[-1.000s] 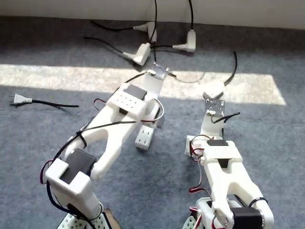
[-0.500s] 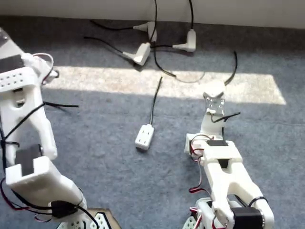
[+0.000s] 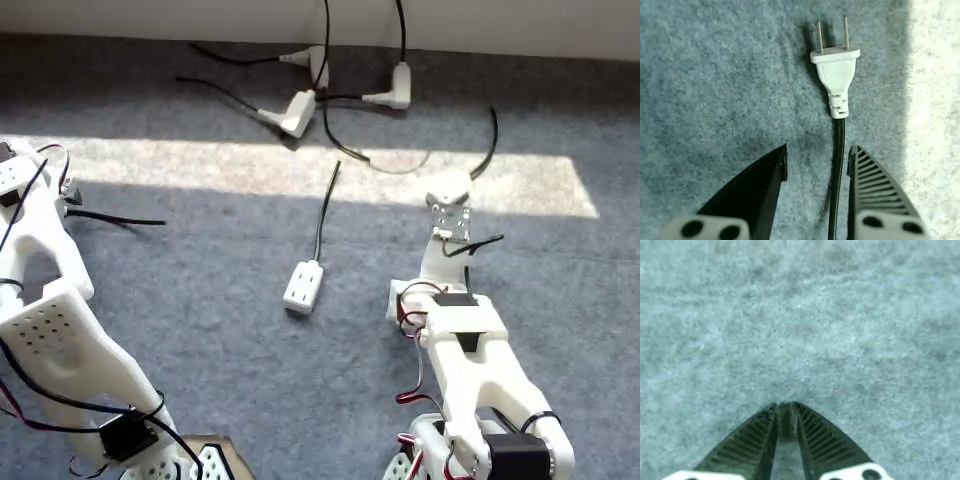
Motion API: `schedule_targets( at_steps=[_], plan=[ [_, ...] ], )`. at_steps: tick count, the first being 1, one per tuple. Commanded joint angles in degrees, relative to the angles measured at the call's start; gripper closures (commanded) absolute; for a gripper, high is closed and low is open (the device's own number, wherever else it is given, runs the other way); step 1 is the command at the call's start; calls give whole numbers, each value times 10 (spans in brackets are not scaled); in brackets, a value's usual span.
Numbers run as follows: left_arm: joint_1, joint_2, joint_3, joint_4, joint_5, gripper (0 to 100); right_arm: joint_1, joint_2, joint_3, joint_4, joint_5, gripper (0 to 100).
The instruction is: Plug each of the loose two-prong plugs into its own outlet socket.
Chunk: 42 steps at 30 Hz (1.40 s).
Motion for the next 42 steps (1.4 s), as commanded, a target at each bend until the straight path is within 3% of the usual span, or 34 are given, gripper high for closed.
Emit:
schedule_targets(
  at_steps=[1,11,19,31,34,37,42],
  plan=[
    [-16,49,-77,0,43,793,-8,-12,-2,-13,-3,992],
    [-51,152,-250,4,69,793,-10,-12,-2,-13,-3,992],
    [-52,212,-314,-1,70,793,-10,-12,-2,-14,-3,992],
    [-110,299,-422,4,70,800,-10,-12,-3,-14,-3,992],
    [-111,298,-441,16,69,882,-10,-12,-3,-14,-3,992],
    [-97,298,-493,32,15,1000,-10,-12,-3,-14,-3,992],
    [-19,298,-631,110,-113,995,-9,-12,-3,-14,-3,992]
  ],
)
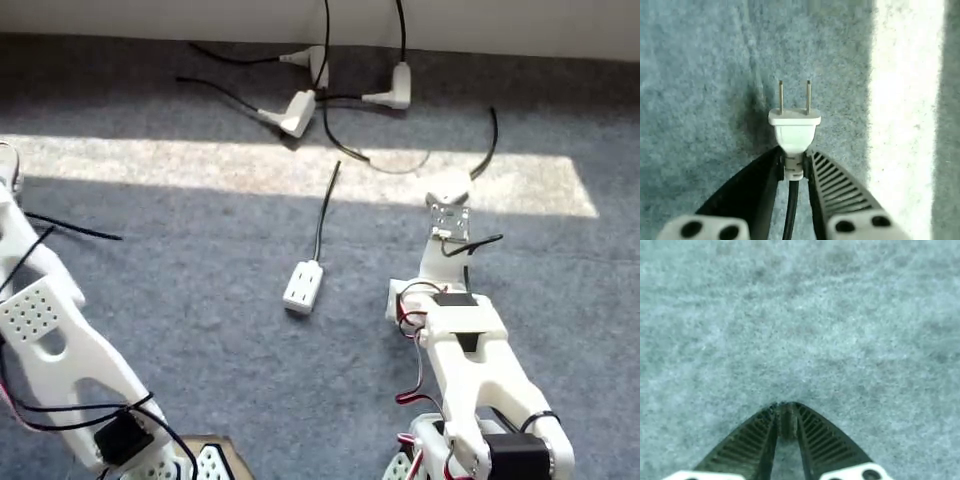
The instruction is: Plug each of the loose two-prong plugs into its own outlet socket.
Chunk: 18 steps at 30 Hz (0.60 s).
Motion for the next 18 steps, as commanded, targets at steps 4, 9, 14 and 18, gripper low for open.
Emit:
schedule_targets(
  at_steps=[4,9,14,18],
  plan=[
    [158,-36,-167,105,-266,995,-7,-12,-3,-12,-3,992],
    [300,-80,-164,197,-526,994,-5,-12,-3,-12,-3,992],
    [364,-80,-136,210,-615,994,18,-12,-6,-13,-5,992],
    [414,-80,-34,211,-724,994,35,-12,-9,-13,-6,992]
  ],
)
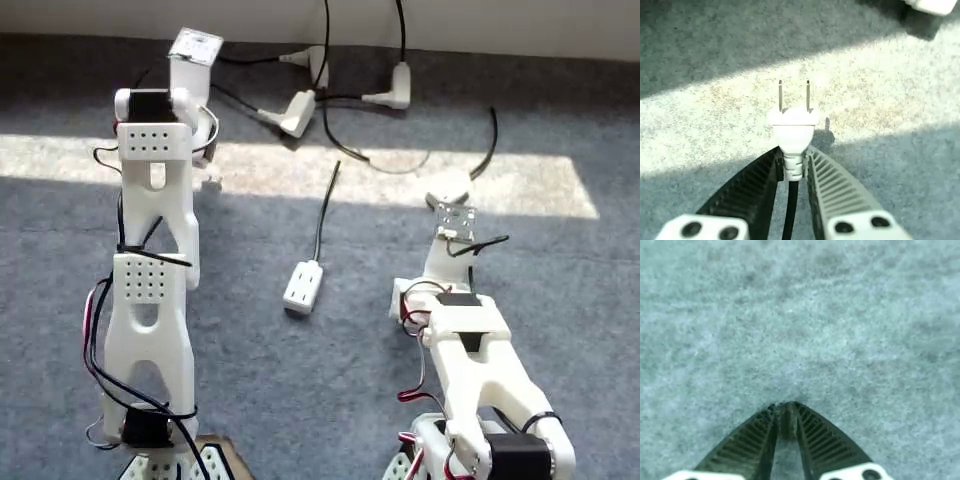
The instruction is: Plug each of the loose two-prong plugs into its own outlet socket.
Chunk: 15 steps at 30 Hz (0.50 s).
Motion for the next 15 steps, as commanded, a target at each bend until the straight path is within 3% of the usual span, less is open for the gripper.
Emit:
schedule_targets(
  at_steps=[1,5,10,15],
  plan=[
    [59,-40,103,8,-120,994,20,-12,-9,-12,-5,992],
    [120,-73,216,8,-151,994,27,-12,-9,-15,-5,992],
    [196,-160,356,7,-193,994,47,-12,0,-103,-5,992],
    [201,-267,471,7,-207,994,50,-12,14,-121,-5,992]
  ],
)
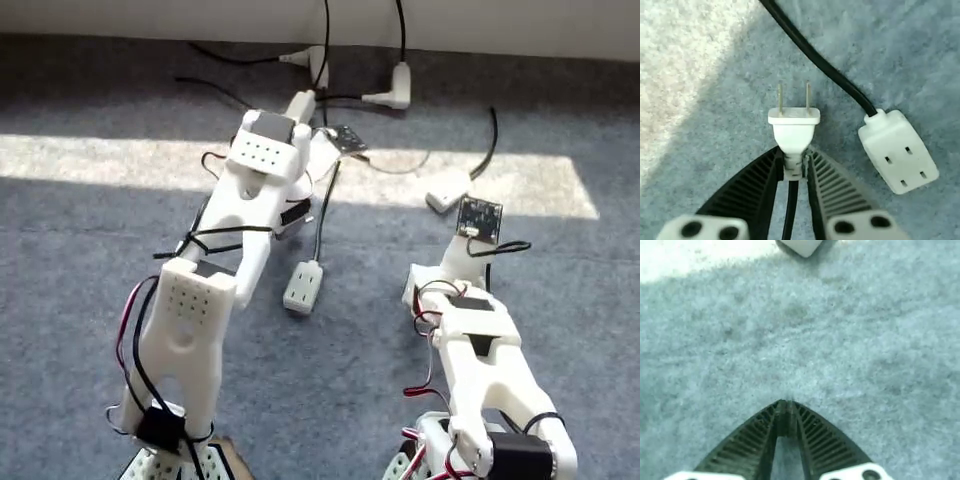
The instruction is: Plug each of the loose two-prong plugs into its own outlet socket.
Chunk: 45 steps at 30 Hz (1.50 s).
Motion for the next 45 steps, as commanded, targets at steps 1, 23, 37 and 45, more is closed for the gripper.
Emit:
schedule_targets(
  at_steps=[1,23,37,45],
  plan=[
    [-6,-131,92,5,-21,994,6,-12,-4,-16,-3,992],
    [131,-740,748,-313,29,994,36,-16,-1,-17,-4,992],
    [215,-935,1098,-702,134,994,40,-102,-18,-15,-64,992],
    [218,-1044,1280,-938,246,994,26,-284,7,-14,-69,992]
  ],
)
